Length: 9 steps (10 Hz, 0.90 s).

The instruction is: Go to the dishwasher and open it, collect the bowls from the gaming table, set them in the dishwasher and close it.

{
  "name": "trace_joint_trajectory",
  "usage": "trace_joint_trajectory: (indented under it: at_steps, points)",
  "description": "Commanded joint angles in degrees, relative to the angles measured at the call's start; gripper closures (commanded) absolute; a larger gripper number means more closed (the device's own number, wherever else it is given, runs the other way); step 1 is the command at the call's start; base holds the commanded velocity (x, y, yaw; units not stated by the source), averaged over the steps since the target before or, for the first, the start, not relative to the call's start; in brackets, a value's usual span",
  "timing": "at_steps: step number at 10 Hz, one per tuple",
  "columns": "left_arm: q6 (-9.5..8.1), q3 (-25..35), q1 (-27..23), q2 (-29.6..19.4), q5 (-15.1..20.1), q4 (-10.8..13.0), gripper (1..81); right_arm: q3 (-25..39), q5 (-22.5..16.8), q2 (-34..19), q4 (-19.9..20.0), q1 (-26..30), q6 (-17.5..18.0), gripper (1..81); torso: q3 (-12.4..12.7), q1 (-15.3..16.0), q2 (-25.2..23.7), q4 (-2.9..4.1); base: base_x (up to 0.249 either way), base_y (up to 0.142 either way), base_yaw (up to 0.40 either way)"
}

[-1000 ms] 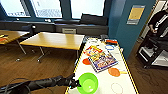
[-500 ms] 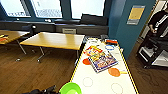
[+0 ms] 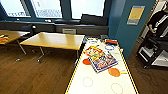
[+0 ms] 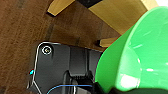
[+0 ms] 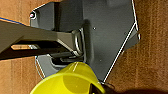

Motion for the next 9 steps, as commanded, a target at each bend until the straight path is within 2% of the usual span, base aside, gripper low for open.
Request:
trace_joint_trajectory:
  at_steps: [1, 4, 5, 9]
  points:
    - [0.68, -18.2, 12.4, 7.5, -13.5, 9.8, 81.1, -0.7, -3.7, -0.8, -1.1, -0.5, -0.3, 81.1, 0.0, 0.0, 0.0, 0.00, 0.000, 0.000, 0.000]
    - [0.60, -31.8, 17.1, 15.9, -14.0, 13.6, 81.1, -1.1, -3.6, -0.4, -1.0, -0.8, -0.4, 81.1, 0.0, 0.0, 0.0, 0.00, 0.000, 0.000, 0.000]
    - [0.60, -36.1, 18.2, 18.2, -15.4, 14.6, 81.1, -1.4, -3.7, -0.3, -1.0, -0.9, -0.4, 81.1, 0.0, -0.1, 0.0, 0.00, 0.000, 0.000, 0.000]
    - [0.68, -51.4, 20.9, 27.4, -16.2, 16.7, 81.1, -6.1, -3.7, 1.2, -1.4, -1.9, -0.4, 81.1, 0.0, -0.1, 0.0, 0.00, 0.000, 0.000, 0.000]
